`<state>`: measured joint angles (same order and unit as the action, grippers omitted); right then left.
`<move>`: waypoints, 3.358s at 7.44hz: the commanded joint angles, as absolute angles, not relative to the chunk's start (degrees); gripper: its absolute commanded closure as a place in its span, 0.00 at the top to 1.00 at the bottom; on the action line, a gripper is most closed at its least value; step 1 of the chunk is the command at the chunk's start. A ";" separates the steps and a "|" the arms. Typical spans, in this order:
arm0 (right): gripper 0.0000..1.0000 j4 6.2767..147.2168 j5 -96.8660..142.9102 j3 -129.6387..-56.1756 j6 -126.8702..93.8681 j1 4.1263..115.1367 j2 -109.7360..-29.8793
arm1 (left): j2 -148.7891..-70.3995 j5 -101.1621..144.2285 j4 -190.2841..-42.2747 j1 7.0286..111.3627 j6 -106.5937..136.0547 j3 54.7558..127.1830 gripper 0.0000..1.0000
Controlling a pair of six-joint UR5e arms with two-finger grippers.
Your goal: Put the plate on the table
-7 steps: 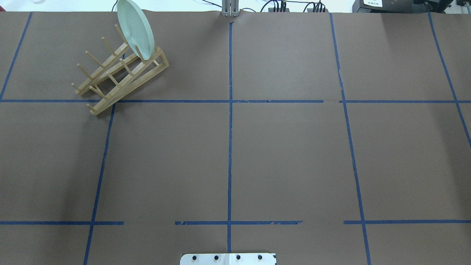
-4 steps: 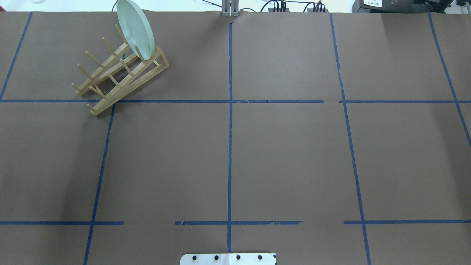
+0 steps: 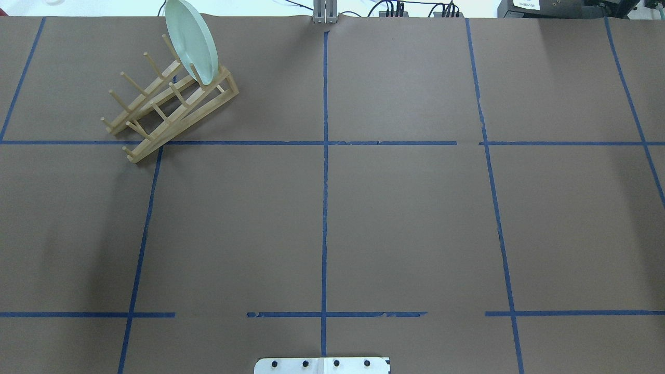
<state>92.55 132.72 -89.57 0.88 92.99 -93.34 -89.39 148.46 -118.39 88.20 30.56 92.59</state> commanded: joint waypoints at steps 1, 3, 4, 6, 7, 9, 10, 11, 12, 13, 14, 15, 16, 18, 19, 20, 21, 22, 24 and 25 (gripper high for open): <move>1.00 92.55 132.71 -89.65 0.88 92.99 -93.34 | -99.34 146.01 -132.52 81.85 65.67 90.02 1.00; 1.00 92.55 132.71 -89.56 0.88 92.99 -93.34 | -110.36 133.16 -137.07 73.97 82.53 86.06 1.00; 1.00 92.55 132.71 -89.65 0.88 92.99 -93.34 | -113.78 124.89 -147.12 69.74 95.23 82.56 1.00; 1.00 92.55 132.71 -89.65 0.88 92.99 -93.34 | -117.67 116.50 -157.39 65.16 103.27 76.92 1.00; 1.00 92.55 132.71 -89.65 0.88 92.99 -93.34 | -121.77 116.02 -157.41 64.78 103.45 72.64 1.00; 1.00 92.55 132.71 -89.65 0.88 92.99 -93.43 | -123.57 116.19 -159.24 64.16 103.62 70.49 0.91; 1.00 92.55 132.71 -89.65 0.88 92.99 -93.34 | -124.53 116.19 -160.13 63.99 103.62 68.57 0.87; 1.00 92.55 132.71 -89.65 0.88 92.99 -93.43 | -126.28 116.19 -160.48 62.68 103.54 66.81 0.85; 1.00 92.55 132.71 -89.65 0.88 92.99 -93.34 | -127.34 116.10 -160.49 61.01 103.54 65.49 0.83; 1.00 92.55 132.71 -89.65 0.88 92.99 -93.34 | -127.61 116.10 -160.40 60.65 103.54 65.39 0.81; 1.00 92.55 132.71 -89.65 0.88 92.99 -93.34 | -127.70 116.10 -160.40 60.64 103.54 65.39 0.73; 1.00 92.55 132.71 -89.65 0.88 92.99 -93.34 | -127.71 116.10 -160.40 60.64 103.54 65.48 0.45; 1.00 92.55 132.71 -89.65 0.88 92.99 -93.34 | -127.79 116.10 -160.40 60.64 103.45 65.48 0.10; 1.00 92.55 132.71 -89.65 0.88 92.99 -93.43 | -128.14 116.10 -160.40 60.64 103.45 66.09 0.00; 1.00 92.55 132.71 -89.65 0.88 92.99 -93.43 | -128.06 116.10 -160.40 60.73 103.53 67.83 0.00; 1.00 92.55 132.71 -89.65 0.88 92.99 -93.34 | -127.88 116.02 -160.23 62.04 103.27 71.07 0.00; 1.00 92.55 132.71 -89.65 0.88 92.99 -93.34 | -127.97 116.02 -160.14 63.88 103.10 74.15 0.00; 1.00 92.55 132.71 -89.65 0.88 92.99 -93.34 | -128.06 116.02 -158.83 64.07 103.88 77.83 0.00; 1.00 92.55 132.71 -89.65 0.88 92.99 -93.34 | -128.23 115.75 -138.55 62.77 107.38 92.20 0.00; 1.00 92.55 132.71 -89.65 0.88 92.99 -93.34 | -127.97 115.49 -127.81 59.97 107.40 98.90 0.00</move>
<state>92.55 132.72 -89.65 0.88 92.99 -93.34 -128.15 115.76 -141.28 62.50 106.37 90.01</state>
